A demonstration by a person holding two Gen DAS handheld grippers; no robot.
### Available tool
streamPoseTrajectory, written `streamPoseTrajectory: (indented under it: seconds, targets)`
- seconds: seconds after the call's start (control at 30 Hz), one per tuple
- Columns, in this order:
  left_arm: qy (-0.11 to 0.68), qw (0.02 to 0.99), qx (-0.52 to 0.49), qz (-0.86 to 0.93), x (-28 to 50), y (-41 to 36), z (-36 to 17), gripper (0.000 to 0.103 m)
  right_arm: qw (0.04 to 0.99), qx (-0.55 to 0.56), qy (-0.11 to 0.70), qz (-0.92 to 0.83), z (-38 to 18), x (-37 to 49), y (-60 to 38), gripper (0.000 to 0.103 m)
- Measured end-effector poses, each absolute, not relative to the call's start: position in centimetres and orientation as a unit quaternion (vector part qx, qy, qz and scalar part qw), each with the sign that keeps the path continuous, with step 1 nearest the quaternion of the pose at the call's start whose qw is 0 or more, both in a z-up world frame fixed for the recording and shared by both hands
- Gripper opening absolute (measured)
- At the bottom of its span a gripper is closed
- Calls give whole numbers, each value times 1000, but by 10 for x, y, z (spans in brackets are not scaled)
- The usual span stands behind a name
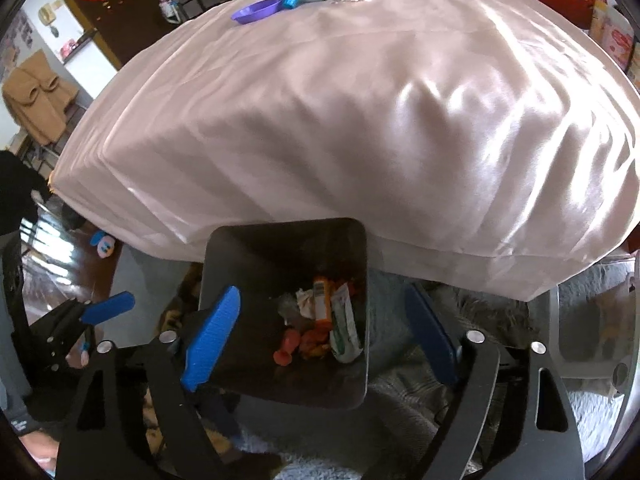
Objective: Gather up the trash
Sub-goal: 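Carry the cup and pill bottle over the bin and open both tools, then move both open tools back over the table toward the remaining items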
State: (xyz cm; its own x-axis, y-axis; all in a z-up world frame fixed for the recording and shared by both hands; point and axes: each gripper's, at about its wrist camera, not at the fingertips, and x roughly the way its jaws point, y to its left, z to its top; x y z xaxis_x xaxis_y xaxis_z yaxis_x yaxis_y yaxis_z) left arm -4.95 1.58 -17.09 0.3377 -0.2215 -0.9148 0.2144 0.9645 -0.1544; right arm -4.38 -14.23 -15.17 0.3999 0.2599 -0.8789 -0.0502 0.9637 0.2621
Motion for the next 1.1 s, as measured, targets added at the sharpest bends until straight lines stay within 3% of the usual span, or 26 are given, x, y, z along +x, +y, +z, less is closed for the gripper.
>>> streamPoseTrajectory:
  seconds: [0.63, 1.1]
  targets:
    - [499, 859, -10, -118, 11, 40, -84, 92, 886, 105, 449, 42, -56, 21, -194, 88]
    - [462, 882, 3, -94, 117, 45, -51, 92, 893, 89, 441, 33, -52, 103, -187, 88]
